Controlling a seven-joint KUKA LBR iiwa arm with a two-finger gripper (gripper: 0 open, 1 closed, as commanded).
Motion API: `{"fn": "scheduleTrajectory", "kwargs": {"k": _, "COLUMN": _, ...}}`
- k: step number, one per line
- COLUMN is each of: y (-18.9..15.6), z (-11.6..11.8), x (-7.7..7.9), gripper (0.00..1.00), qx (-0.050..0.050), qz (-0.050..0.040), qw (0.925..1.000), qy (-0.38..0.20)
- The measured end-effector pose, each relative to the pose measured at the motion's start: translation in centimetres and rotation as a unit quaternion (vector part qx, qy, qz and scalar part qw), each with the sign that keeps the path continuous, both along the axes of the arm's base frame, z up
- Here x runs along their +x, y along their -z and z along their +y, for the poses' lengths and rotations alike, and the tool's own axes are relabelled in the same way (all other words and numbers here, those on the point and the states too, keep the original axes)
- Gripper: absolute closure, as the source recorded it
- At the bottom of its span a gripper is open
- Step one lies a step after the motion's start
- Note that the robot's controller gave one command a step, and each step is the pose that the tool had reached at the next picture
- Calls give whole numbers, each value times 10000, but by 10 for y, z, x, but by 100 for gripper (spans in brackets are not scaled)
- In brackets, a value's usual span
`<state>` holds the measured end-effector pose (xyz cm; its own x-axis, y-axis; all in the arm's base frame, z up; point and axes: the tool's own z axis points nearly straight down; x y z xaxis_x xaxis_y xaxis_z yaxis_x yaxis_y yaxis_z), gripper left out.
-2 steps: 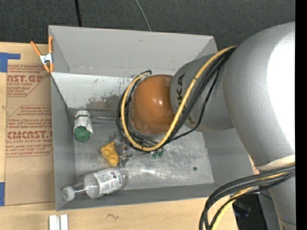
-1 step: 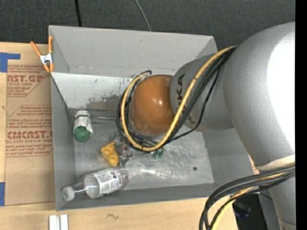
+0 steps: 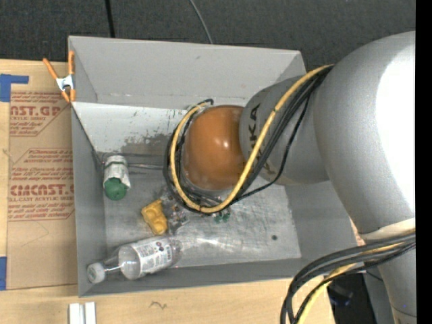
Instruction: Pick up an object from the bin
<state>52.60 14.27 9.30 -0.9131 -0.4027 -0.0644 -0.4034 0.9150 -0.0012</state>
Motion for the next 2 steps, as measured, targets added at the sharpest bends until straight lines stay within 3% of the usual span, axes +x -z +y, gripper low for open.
{"fn": "scheduleTrajectory", "kwargs": {"k": 2, "y": 0, "z": 0, "x": 0, "gripper": 100, "qx": 0, "qz": 0, "qw": 10000, "qy": 0}}
